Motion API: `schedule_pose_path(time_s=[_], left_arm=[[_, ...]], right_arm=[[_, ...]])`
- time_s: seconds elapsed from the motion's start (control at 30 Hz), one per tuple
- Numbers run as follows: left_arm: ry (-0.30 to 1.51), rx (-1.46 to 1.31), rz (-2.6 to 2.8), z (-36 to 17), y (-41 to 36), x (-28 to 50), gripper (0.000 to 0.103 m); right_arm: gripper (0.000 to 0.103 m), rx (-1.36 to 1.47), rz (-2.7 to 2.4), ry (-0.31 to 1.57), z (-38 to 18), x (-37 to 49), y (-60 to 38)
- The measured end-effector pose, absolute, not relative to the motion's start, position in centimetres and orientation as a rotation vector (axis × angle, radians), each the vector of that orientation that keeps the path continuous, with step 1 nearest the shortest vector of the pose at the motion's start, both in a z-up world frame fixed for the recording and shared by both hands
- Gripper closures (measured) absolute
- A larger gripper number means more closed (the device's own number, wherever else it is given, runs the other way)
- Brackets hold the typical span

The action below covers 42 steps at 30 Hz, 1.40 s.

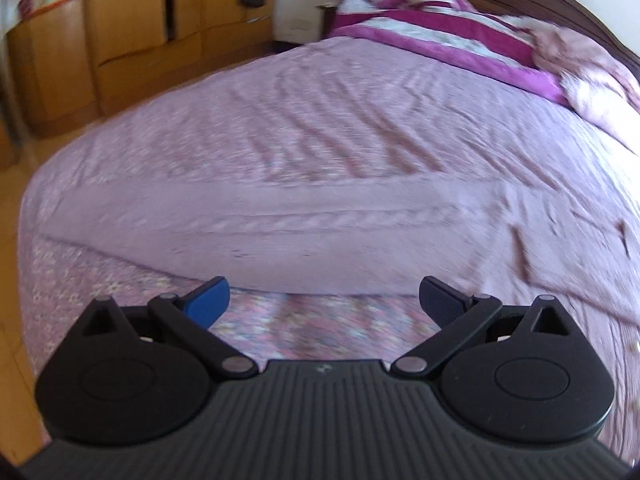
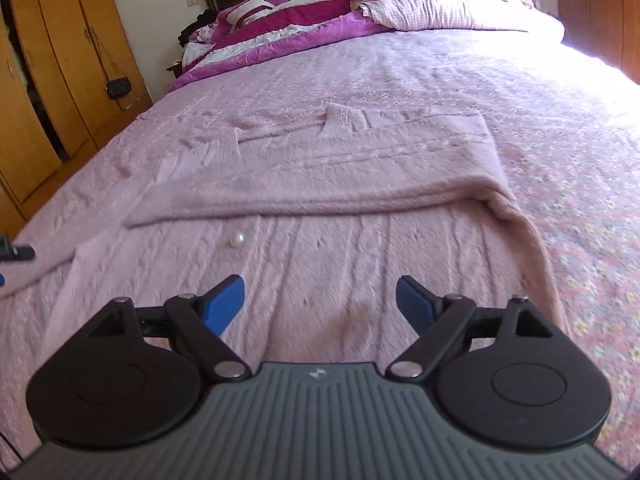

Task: Fold small clothes
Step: 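Open the right tool to release the sleeve onto the cardigan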

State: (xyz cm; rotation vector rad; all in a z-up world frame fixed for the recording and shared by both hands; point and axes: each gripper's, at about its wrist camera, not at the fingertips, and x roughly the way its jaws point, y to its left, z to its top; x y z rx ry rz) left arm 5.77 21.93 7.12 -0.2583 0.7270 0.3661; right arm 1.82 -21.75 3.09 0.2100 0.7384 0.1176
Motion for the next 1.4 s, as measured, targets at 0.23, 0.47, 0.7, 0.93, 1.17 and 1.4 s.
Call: schedule_pose_path(time_s=[0.23,0.47,0.7,0.93,1.17,1.4], left_arm=[[0.715,-0.366,0.461,6.1,26.4,5.6,0.000],[0.757,-0.479,0.547,3.7,29.7,5.6,0.000],[0.700,-0.523,0.584,2.7,31.7,5.7,0.000],[0.676,-0.474,0.585,2.4,32.5,7.3,0.001],[0.566,-0.493,0.528,2.5,32.5,6.9,0.035],[0.553,-0.509,0.388,2.9,32.6,6.4,0.089]], right_arm=[[0.012,0.177,0.106,0.770,1.3,0.5,-21.0],[0.005,0.130,0.103,0.736,0.1,0.2,-20.0],[0.000,0.119,0.107,0.723,-0.4,0.2,-19.7],[0.000,0.136,0.100,0.698,-1.1,0.2,-19.9],[0.000,0.133,0.099,0.683,-1.3,0.0,-19.9],[0.000,0.109,0.087,0.681,-1.4,-0.1,-19.4]])
